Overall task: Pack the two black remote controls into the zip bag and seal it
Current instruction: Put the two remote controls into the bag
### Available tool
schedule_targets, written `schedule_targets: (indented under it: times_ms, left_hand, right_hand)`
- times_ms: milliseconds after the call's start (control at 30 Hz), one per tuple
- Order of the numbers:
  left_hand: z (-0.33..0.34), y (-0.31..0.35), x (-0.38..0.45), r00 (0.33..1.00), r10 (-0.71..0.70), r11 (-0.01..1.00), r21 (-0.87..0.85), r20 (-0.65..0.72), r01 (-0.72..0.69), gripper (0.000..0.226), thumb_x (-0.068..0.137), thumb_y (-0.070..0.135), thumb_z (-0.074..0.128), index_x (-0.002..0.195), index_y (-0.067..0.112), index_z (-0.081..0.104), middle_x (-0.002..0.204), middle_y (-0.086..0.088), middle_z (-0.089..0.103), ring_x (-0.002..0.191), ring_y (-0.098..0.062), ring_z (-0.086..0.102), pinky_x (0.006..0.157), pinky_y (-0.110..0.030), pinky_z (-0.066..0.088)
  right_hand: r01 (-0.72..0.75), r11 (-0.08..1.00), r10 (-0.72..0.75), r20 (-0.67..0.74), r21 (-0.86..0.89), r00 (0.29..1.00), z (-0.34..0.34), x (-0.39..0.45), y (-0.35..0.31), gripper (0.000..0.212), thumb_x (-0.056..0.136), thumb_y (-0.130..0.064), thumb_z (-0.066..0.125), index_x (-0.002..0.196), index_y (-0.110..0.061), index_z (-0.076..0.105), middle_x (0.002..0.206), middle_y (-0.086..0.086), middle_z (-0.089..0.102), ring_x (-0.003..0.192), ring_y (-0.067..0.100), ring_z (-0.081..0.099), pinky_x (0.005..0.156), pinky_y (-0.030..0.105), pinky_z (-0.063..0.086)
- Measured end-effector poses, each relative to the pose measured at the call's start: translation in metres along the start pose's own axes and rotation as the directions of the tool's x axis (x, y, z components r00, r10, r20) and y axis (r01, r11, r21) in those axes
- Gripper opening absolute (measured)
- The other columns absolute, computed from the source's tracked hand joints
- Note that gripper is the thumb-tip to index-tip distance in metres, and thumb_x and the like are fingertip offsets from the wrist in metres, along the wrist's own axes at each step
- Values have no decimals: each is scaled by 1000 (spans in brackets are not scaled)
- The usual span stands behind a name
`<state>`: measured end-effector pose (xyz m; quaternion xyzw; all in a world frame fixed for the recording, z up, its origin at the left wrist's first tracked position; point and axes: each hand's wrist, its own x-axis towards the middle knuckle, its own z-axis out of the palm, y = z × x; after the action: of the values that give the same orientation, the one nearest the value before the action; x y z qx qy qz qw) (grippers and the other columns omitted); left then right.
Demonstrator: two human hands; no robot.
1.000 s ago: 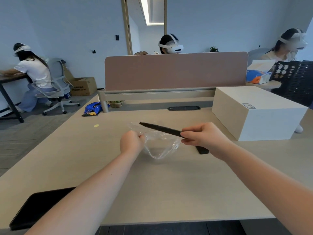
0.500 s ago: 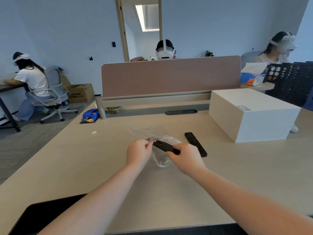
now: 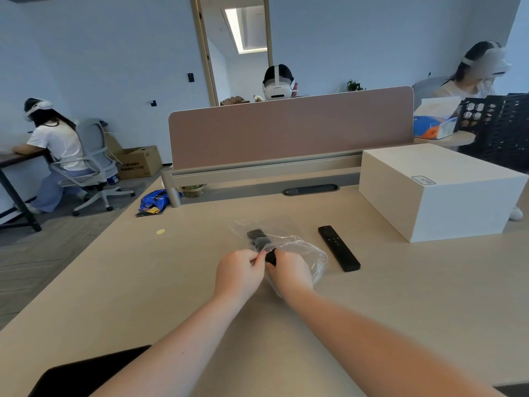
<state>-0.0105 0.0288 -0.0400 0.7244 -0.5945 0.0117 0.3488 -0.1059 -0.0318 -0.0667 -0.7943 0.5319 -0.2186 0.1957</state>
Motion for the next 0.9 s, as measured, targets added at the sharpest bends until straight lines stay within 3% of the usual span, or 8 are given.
schedule_targets:
  times_ms: [100, 233, 400, 533, 633, 700, 800, 900]
  left_hand:
    - [-2, -2, 0, 1000, 5, 1000, 16, 19, -6, 44, 87, 26, 56, 48, 6, 50, 40, -8, 41, 54, -32, 39, 49, -34, 24]
    - [-6, -3, 0, 999, 7, 1000, 26, 35, -8, 57, 86, 25, 58, 38, 18, 28, 36, -2, 26, 53, -26, 30, 49, -32, 19]
    - [-5, -7, 1, 999, 0, 1000, 4, 33, 0, 52, 86, 24, 58, 40, 17, 34, 37, -4, 30, 52, -26, 30, 49, -31, 24]
    - [-5, -8, 2, 999, 0, 1000, 11, 42, 0, 39, 87, 26, 57, 52, 6, 57, 46, -13, 52, 54, -32, 43, 48, -34, 30]
    - [-7, -9, 1, 999, 5, 999, 35, 51, -7, 45, 87, 27, 55, 46, 12, 47, 41, -7, 39, 53, -27, 36, 44, -31, 23]
    - [-9, -9, 1, 999, -3, 999, 41, 54, 1, 47, 88, 27, 55, 43, 15, 46, 41, -5, 40, 53, -28, 38, 44, -30, 24]
    - [-10, -8, 2, 998, -18, 999, 34, 54, 16, 38, 88, 28, 55, 55, 12, 61, 51, -10, 56, 57, -31, 48, 48, -31, 29]
    - [-9, -9, 1, 999, -15, 999, 52, 38, 13, 35, 87, 28, 55, 61, 7, 65, 59, -16, 63, 62, -34, 55, 51, -31, 32]
  right_hand:
    - [49, 998, -48, 19, -44, 999, 1, 7, -1, 27, 92, -29, 51, 96, -8, 67, 93, 11, 71, 79, 26, 66, 65, 31, 47]
    - [59, 995, -58, 24, -74, 998, 3, 11, 4, 29, 89, -35, 60, 101, -9, 67, 96, 9, 72, 87, 26, 68, 72, 33, 52]
    - [121, 978, -112, 60, -170, 992, 5, 14, 9, 29, 91, -34, 55, 101, -10, 68, 97, 10, 72, 87, 27, 68, 73, 35, 54]
    - [186, 960, -169, 97, -210, 981, 6, 15, 11, 24, 93, -22, 52, 96, -6, 69, 98, 13, 71, 88, 30, 67, 69, 33, 51]
    - [261, 929, -244, 95, -261, 965, 2, 12, 21, 17, 92, -5, 50, 100, -5, 64, 104, 11, 66, 92, 28, 65, 66, 27, 39]
    - [336, 907, -343, 18, -254, 939, -7, 6, 30, 13, 86, 0, 54, 91, -6, 65, 94, 11, 67, 79, 25, 62, 60, 25, 40]
    - [440, 869, -489, -255, -227, 834, -23, -3, 50, 8, 74, -5, 61, 68, -8, 66, 63, 6, 65, 53, 27, 59, 40, 26, 48]
    - [359, 920, -391, -452, -159, 802, -43, -11, 68, 13, 82, -9, 58, 79, -7, 70, 68, 7, 65, 67, 30, 62, 48, 32, 53]
